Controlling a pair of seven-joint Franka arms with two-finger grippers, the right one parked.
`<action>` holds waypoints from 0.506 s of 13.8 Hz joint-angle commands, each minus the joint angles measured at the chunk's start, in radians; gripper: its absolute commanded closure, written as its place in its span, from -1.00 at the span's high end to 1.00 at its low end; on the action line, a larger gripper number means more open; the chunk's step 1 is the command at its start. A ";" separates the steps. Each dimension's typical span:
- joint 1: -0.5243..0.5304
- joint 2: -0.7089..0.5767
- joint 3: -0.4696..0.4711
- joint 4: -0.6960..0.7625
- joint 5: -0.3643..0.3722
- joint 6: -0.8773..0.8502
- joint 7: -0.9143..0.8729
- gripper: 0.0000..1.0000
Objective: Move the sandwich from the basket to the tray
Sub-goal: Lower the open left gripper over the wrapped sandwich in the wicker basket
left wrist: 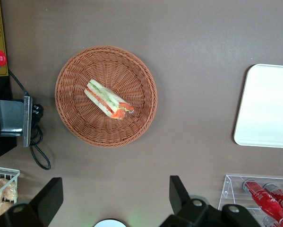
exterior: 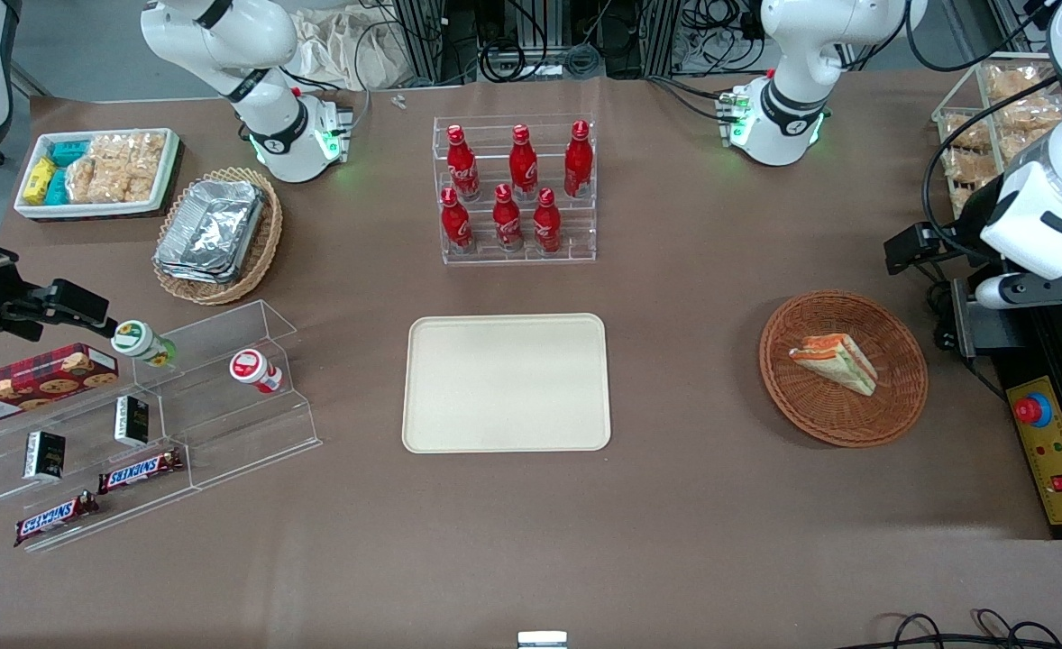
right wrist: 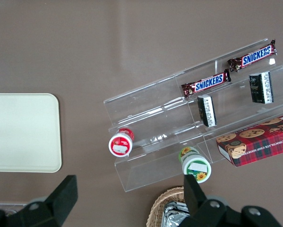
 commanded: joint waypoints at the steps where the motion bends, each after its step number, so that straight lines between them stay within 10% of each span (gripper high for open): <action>1: -0.008 0.011 0.005 0.022 0.001 -0.010 -0.013 1.00; 7: 0.037 0.089 0.014 0.015 -0.040 -0.004 -0.032 1.00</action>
